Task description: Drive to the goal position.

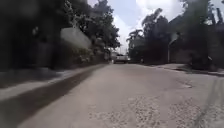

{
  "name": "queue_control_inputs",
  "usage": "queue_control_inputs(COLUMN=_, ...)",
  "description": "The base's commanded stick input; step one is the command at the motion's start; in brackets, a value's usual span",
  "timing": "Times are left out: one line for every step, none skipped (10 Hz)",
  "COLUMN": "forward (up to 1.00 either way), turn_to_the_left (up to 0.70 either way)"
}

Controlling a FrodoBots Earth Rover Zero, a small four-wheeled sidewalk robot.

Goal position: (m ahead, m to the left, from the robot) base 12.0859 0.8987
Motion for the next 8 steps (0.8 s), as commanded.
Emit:
queue_control_inputs(forward=1.0, turn_to_the_left=0.0)
queue_control_inputs(forward=1.0, turn_to_the_left=0.0)
queue_control_inputs(forward=1.0, turn_to_the_left=0.0)
queue_control_inputs(forward=1.0, turn_to_the_left=0.0)
queue_control_inputs(forward=1.0, turn_to_the_left=0.0)
queue_control_inputs(forward=1.0, turn_to_the_left=0.0)
queue_control_inputs(forward=1.0, turn_to_the_left=0.0)
queue_control_inputs(forward=1.0, turn_to_the_left=0.0)
